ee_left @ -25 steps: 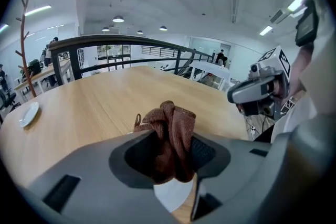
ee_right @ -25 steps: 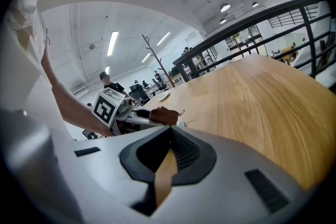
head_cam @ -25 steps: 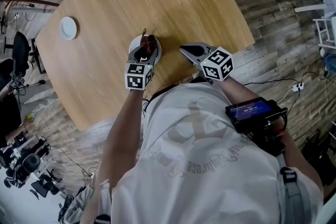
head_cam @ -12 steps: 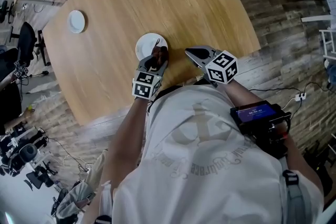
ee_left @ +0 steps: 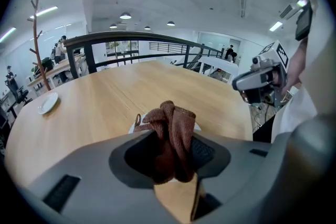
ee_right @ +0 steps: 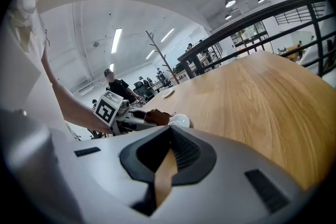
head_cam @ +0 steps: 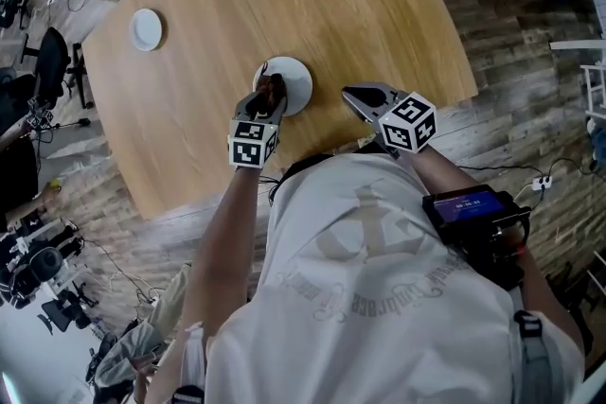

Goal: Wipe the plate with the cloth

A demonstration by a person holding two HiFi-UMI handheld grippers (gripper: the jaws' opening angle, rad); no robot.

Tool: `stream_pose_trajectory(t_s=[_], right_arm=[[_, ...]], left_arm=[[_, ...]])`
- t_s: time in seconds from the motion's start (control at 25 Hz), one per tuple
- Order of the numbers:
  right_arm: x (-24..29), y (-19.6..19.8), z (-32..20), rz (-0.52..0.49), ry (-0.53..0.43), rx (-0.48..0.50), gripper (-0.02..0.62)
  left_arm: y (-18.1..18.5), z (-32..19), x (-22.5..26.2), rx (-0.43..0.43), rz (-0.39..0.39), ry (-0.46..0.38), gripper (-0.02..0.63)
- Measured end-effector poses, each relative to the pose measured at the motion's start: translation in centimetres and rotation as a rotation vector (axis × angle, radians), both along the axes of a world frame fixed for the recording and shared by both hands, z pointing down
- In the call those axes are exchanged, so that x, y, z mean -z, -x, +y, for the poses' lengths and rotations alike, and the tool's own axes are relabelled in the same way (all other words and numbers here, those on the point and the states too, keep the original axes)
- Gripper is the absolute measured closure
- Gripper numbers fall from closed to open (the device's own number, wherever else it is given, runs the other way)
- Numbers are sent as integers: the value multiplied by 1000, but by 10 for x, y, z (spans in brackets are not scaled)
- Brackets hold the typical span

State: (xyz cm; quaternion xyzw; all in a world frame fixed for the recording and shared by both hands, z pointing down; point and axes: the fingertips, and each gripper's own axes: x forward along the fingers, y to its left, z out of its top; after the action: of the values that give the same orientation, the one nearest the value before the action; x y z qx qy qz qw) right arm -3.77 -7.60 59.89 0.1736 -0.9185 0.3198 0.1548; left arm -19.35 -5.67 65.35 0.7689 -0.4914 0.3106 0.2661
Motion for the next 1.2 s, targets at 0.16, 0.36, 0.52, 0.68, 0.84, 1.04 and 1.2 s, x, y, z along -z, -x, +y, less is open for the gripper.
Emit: stream_pose_trajectory(t_s=[0.16,0.36,0.52,0.68,0.84,1.04,1.2], right_arm=[[-3,-1,-3,8,4,-19,581],[-4,1,-2,0,12,-12,581],[-3,2,-1,-5,9,-5,581],[-4,6,1,-11,8,11,581],[-1,7,2,-8,5,26,581],[-2,7,6,-4,-2,52,581],[2,12,11,-16,-23,81,581]], left_arm=[[33,-12,8,65,-28,-16,437],[49,-17,14,83,-66,-7,437],[27,-6,8,-37,-86,22,437],[-3,8,8,-59,-28,36,437],[-35,12,8,-66,37,28,437],[-66,2,18,-51,118,-19,437],[-69,-1,36,-12,148,-74,437]])
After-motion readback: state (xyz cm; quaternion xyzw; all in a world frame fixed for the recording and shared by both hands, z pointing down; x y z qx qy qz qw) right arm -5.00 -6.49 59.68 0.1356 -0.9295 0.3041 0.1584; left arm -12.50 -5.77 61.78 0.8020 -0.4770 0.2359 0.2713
